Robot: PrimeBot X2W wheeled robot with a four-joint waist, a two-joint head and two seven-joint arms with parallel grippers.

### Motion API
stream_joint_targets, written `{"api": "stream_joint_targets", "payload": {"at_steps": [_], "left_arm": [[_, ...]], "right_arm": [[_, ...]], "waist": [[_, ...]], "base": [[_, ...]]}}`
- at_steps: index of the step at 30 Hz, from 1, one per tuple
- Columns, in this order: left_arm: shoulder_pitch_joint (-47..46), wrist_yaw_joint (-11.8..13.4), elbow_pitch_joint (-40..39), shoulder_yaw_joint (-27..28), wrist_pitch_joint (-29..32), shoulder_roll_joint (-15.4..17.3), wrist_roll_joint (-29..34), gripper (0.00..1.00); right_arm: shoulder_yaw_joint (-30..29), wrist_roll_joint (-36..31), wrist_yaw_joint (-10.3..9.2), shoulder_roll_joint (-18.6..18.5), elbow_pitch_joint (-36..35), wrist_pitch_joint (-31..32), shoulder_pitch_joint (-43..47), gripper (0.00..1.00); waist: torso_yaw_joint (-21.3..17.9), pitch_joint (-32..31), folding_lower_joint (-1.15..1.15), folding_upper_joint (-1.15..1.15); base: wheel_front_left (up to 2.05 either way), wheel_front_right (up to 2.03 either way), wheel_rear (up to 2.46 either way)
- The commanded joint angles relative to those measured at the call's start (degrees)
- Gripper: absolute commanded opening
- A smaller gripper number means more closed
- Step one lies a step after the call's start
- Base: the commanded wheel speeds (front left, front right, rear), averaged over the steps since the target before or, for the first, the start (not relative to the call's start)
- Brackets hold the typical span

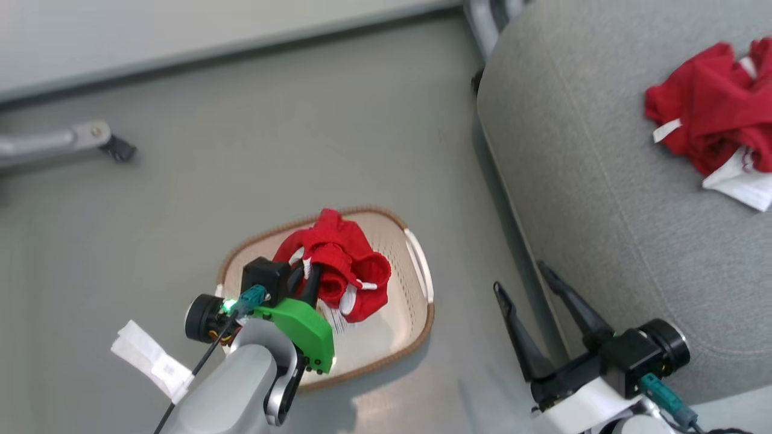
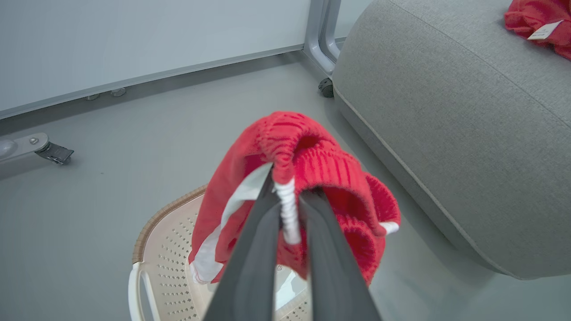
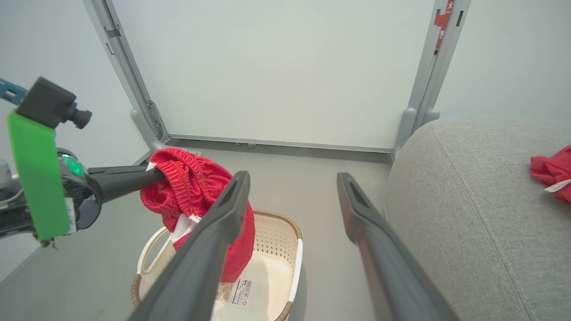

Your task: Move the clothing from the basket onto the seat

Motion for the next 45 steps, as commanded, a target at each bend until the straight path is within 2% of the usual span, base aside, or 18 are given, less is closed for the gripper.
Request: {"api": "stream_joint_targets", "payload": {"at_steps": [1,8,26,38,45], "left_arm": [[1.87,0.65,-1.3,0.57,-0.19,0.51,0.89,0.0],[4.44,1.92,-9.16,3.36,-0.13,1.92,2.85,0.0],[7.11,4.17,-26.04,3.25,3.58,4.56,2.08,0.0],[5.06,4.07,-32.13,0.06,6.76,3.61,3.46,0.0],[3.68,2.89,-36.45,-3.0,8.78,1.87,4.08,0.0]], "right_arm": [[0.3,0.36,-0.06,-0.29,0.35,-0.14,1.68,1.0],[1.92,0.57,-0.06,-0.32,1.31,-0.14,3.26,1.0],[3.35,-0.04,-0.06,0.34,2.42,-0.14,4.03,1.0],[6.29,0.09,-0.06,1.27,3.63,-0.14,-0.54,1.0],[6.14,1.89,-0.06,1.92,8.47,-0.13,-3.56,1.0]], "waist": [[-0.48,-12.6,0.01,0.0],[0.07,-15.53,0.01,0.0],[-0.31,-17.62,0.01,0.0],[-0.05,-16.62,0.01,0.0],[1.06,-15.94,0.01,0.0]], "base": [[0.0,0.0,0.0],[0.0,0.0,0.0],[0.0,0.0,0.0],[0.0,0.0,0.0],[0.0,0.0,0.0]]}}
